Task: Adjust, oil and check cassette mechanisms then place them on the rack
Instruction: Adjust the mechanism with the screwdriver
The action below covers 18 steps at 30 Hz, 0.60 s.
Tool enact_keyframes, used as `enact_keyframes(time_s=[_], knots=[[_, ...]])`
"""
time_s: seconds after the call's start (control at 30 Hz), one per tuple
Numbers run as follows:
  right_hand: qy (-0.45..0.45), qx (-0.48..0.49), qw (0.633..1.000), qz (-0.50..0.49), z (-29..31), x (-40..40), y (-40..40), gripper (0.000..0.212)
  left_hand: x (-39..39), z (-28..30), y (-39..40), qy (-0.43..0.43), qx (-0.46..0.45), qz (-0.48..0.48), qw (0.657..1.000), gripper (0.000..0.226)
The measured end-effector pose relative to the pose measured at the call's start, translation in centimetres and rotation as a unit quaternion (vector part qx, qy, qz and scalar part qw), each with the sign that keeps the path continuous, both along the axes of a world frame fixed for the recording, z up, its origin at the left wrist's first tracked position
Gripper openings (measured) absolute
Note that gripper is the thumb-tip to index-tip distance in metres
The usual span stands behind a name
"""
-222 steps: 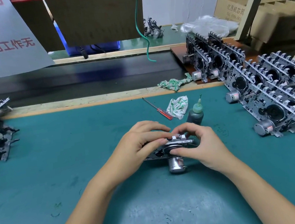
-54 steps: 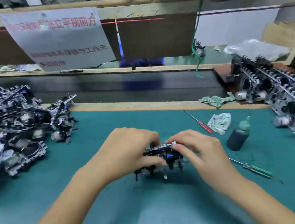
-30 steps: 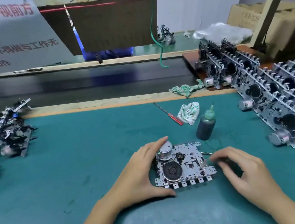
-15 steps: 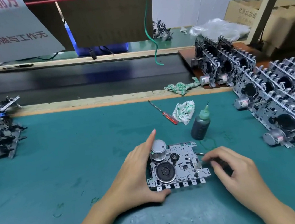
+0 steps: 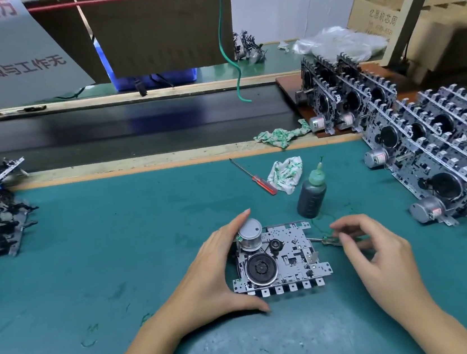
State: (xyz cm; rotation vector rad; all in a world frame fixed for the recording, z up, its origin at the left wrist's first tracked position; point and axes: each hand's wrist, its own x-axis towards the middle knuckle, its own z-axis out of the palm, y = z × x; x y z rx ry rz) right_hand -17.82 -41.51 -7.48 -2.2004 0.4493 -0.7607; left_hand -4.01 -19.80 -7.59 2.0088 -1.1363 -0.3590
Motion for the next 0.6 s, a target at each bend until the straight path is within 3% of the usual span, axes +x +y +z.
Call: enact_keyframes(time_s=[0.13,0.2,0.3,0.37,0.5,0.6], knots=[[-0.004,-0.006,0.999,0.048,1.3,0.0,0.4,0.022,0.0,-0.1,0.0,-0.002,0.007,-0.021,1.0,0.124],[0.083,-0.065,0.984,0.143,2.5,0.5,0.4,0.052,0.0,-0.2,-0.1,-0.017,0.008,-0.023,1.0,0.125],[0.266,-0.2,0.909,0.252,3.8,2.2,0.6,0.111,-0.2,-0.2,-0.3,-0.035,-0.002,-0.017,0.999,0.119],[0.314,-0.291,0.862,0.27,4.1,3.6,0.8,0.125,-0.2,-0.3,-0.2,-0.033,-0.014,-0.013,0.999,0.116],[0.313,-0.382,0.834,0.247,4.4,5.3,1.4,0.114,-0.3,-0.6,-0.2,-0.028,-0.025,-0.001,0.999,0.116],[0.289,-0.404,0.836,0.234,4.9,5.6,1.5,0.096,-0.4,-0.6,0.1,0.061,-0.074,0.003,0.995,0.118]])
